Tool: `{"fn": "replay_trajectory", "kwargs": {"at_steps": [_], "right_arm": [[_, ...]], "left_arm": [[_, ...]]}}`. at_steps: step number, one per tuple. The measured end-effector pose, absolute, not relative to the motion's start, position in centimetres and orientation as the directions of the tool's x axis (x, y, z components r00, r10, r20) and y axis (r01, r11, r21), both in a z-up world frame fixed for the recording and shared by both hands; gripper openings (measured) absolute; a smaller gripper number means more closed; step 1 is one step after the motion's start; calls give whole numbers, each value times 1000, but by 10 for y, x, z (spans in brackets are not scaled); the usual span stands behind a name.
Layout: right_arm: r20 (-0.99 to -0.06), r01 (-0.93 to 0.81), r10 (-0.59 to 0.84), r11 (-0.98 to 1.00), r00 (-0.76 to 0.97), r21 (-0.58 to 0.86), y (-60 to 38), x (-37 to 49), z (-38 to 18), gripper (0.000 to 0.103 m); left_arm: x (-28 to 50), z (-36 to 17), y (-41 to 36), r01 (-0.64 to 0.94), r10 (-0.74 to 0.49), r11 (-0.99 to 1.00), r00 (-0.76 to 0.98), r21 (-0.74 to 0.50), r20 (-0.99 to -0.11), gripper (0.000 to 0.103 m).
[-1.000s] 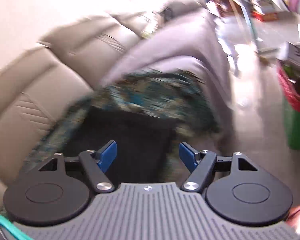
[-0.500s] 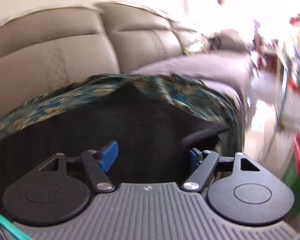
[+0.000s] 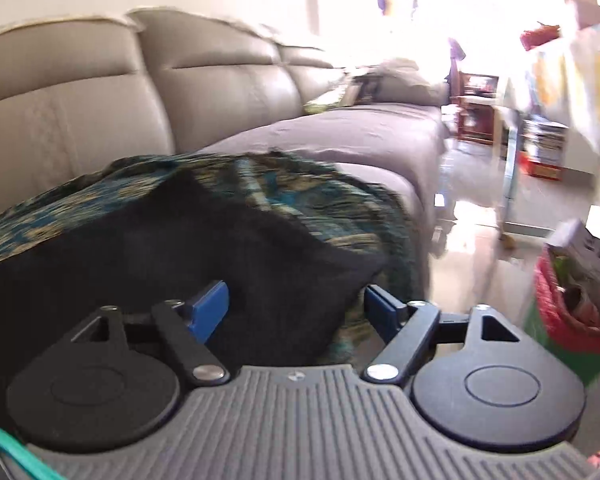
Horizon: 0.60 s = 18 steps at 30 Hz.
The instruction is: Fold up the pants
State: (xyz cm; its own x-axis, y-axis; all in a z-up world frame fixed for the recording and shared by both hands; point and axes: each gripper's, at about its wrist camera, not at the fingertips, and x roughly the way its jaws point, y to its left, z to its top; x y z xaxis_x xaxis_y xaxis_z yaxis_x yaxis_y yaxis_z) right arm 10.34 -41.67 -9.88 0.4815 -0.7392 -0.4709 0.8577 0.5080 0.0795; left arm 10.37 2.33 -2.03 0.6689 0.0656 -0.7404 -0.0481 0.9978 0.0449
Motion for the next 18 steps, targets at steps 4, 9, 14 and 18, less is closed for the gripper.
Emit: {"fn": "replay_trajectory", "kwargs": {"at_steps": [4,9,14,18], "right_arm": [[-489,874,-741,475,459,101,-425,102,-101,91],[-534,787,-581,504,614,356,-450,99,-106,92],[-538,779,-563,437,627,451,-461,88,-111,72],[-510,804,-621,457,595,381,-449,88,-104,41]], "left_arm": [[105,-19,21,-38,65,998,663,53,-746,43],[106,-18,22,-38,67,998,659,56,-749,43],[107,-18,25,-54,77,997,660,55,-747,43],[105,-17,26,-63,77,997,662,48,-745,43]]}}
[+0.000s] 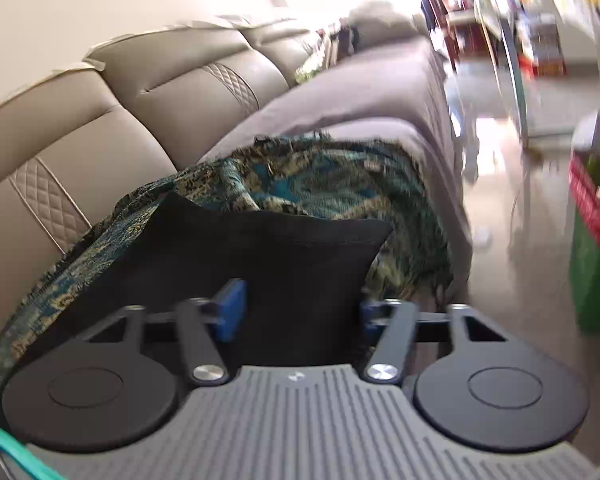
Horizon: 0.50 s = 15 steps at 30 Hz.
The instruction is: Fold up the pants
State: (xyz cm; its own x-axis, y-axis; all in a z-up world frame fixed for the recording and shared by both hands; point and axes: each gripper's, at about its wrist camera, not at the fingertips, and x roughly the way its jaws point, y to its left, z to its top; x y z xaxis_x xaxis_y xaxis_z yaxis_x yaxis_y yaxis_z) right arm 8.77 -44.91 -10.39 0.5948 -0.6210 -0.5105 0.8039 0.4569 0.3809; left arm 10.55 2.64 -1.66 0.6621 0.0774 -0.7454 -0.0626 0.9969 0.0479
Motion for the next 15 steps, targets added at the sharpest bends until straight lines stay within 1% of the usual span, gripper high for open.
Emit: {"fn": "replay_trajectory", "kwargs": {"at_steps": [1,2,5,8,10,12,15], "right_arm": [[-501,804,-628,477,595,356,-445,90,-100,26],[-496,799,-628,499,600,335,-442,92,-97,14],[-496,778,-608,557,620,291,-434,101,-86,10],[-488,753,-588,596,646,278,-429,109,-71,10],[-475,726,-574,644,667,241,-419,118,-56,10],[-468,674,-549,723,693,151,-398,136,-39,10],[-417,572,-528,820,740,-25,-345,164,-20,9]], "left_arm": [[105,-16,27,-61,76,997,664,47,-743,43],[104,-15,28,-61,74,997,667,45,-741,43],[102,-12,31,-60,67,998,676,36,-734,43],[98,-11,38,-64,60,998,688,21,-723,43],[95,-11,43,-70,54,998,695,8,-717,43],[93,-11,48,-80,49,997,695,-9,-717,43],[88,-11,58,-96,49,995,699,-26,-714,43]]}}
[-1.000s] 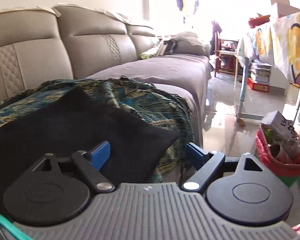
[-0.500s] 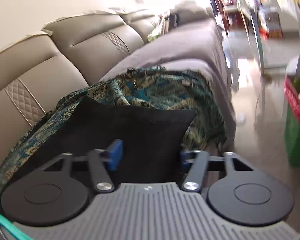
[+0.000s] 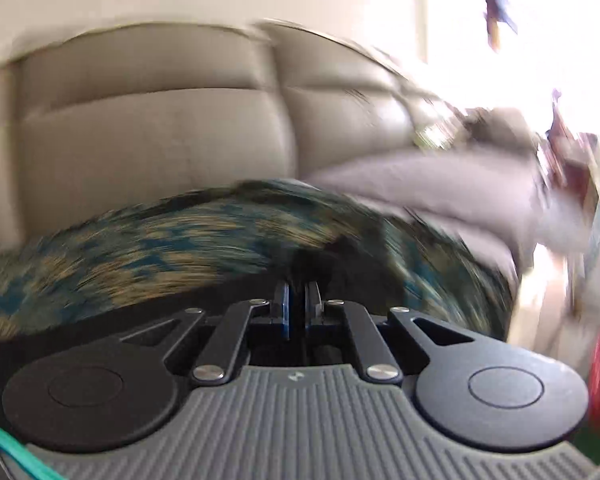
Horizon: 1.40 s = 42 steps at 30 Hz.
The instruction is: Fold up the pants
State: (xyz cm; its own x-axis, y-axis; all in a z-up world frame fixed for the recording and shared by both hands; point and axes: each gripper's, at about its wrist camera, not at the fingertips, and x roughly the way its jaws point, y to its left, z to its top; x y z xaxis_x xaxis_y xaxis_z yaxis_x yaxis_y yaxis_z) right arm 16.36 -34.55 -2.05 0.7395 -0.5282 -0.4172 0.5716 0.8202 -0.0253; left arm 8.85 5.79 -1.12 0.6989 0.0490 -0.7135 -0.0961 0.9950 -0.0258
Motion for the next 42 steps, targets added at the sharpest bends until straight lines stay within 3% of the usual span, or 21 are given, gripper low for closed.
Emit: {"fn": "replay_trajectory", "kwargs": {"at_steps": [2,6,7,8,9,11,14,20,24,29,31,33,35,36,37,39,42], "right_arm": [[-394,433,-436,896,809,-104,-302,175,-16,4],[-410,136,-201,974,890,-182,-214,181,-23,6],[-402,113,-197,968,894,-224,-196,178,-26,30],[-391,117,-212,960,896,-253,-185,176,-28,39],[-386,131,-226,957,895,-259,-180,173,-31,42],[-402,186,-272,953,874,-240,-187,172,-33,60],[-428,285,-361,930,828,-232,-225,168,-39,72],[-475,466,-549,835,688,-291,-310,180,-48,81],[-550,474,-504,855,666,-211,-344,186,-57,81],[-581,511,-468,854,667,-101,-366,192,-68,81],[-589,503,-427,864,686,-41,-373,191,-67,80],[-596,510,-403,860,695,13,-379,193,-67,71],[-597,522,-396,852,698,44,-384,195,-68,47],[-595,526,-403,850,695,40,-384,196,-67,41],[-592,523,-402,852,699,38,-383,197,-66,26],[-589,531,-410,847,697,38,-384,198,-63,14],[-587,538,-396,839,706,82,-388,197,-55,8]], "left_arm": [[84,-12,65,-107,50,994,703,-36,-710,43],[75,-14,79,-133,52,989,704,-59,-708,43],[73,-14,81,-138,53,988,706,-63,-706,43],[71,-14,84,-140,52,988,709,-68,-703,43],[69,-13,86,-136,46,988,713,-74,-700,43],[67,-12,88,-121,36,990,720,-74,-693,43],[65,-14,90,-103,37,993,725,-55,-688,43],[74,-19,86,-94,33,994,729,-52,-684,45],[77,-19,81,-97,37,994,729,-50,-684,46],[79,-19,77,-96,51,995,723,-28,-689,46],[79,-19,77,-99,55,995,721,-23,-691,46],[78,-19,77,-103,59,994,721,-22,-690,46],[78,-18,77,-109,61,994,721,-25,-690,46],[78,-18,77,-111,62,993,722,-27,-690,46],[78,-18,78,-113,62,993,722,-30,-689,46],[77,-17,80,-115,58,993,724,-37,-688,46],[75,-17,83,-114,50,992,730,-49,-682,46]]}}
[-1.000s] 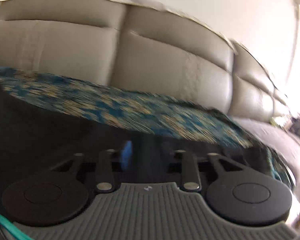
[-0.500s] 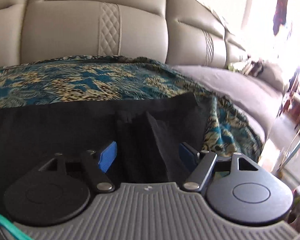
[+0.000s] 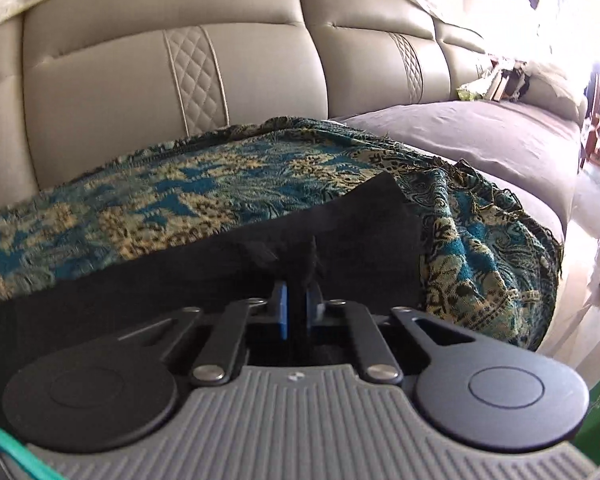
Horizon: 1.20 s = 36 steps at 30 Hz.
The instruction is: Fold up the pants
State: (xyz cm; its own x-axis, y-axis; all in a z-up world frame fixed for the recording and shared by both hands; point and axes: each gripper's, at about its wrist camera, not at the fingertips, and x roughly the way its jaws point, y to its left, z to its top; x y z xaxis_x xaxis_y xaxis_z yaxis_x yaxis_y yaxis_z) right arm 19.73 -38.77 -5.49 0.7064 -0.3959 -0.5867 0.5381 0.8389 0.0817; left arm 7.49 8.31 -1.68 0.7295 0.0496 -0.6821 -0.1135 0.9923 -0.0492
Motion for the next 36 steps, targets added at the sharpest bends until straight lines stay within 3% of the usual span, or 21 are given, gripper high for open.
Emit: {"fn": "replay_trajectory", "kwargs": {"at_steps": [4,7,11,15,20,21,22,23,24,25,26,30,36], "right_arm": [[-580,526,-338,830,741,188,-382,202,-31,7],[-544,419,-245,881,802,220,-343,214,-7,7],[-502,127,0,968,865,218,-242,222,13,5],[-528,-227,309,950,791,216,-128,202,-3,4],[-583,-436,428,890,691,136,-53,160,-37,5],[-590,-441,429,888,684,134,-51,155,-41,7],[-592,-436,423,890,686,131,-52,151,-43,19],[-587,-429,413,895,696,122,-53,146,-43,40],[-579,-424,408,898,705,117,-58,143,-42,47],[-569,-414,398,904,720,108,-64,141,-40,62],[-556,-405,383,910,738,89,-69,138,-40,65],[-545,-453,362,891,756,-38,-65,139,-39,66],[-568,-532,423,846,707,-33,-55,140,-52,64]], "left_arm": [[71,-14,92,-120,34,989,742,-83,-669,45],[67,-10,101,-131,31,986,755,-105,-655,45],[58,-4,114,-162,49,979,768,-121,-638,45],[46,0,131,-208,68,967,768,-148,-637,45],[30,0,147,-229,51,954,761,-194,-647,45],[28,0,148,-224,45,954,762,-197,-646,45],[27,1,148,-216,37,956,764,-201,-644,46],[28,1,147,-206,26,957,766,-206,-642,46],[30,2,146,-196,13,957,767,-215,-641,46],[32,2,145,-187,-3,955,770,-230,-639,46],[35,2,143,-179,-18,953,772,-245,-636,46],[46,1,131,-161,-33,955,777,-249,-629,47],[64,-18,129,-221,29,954,740,-203,-672,41]]}}
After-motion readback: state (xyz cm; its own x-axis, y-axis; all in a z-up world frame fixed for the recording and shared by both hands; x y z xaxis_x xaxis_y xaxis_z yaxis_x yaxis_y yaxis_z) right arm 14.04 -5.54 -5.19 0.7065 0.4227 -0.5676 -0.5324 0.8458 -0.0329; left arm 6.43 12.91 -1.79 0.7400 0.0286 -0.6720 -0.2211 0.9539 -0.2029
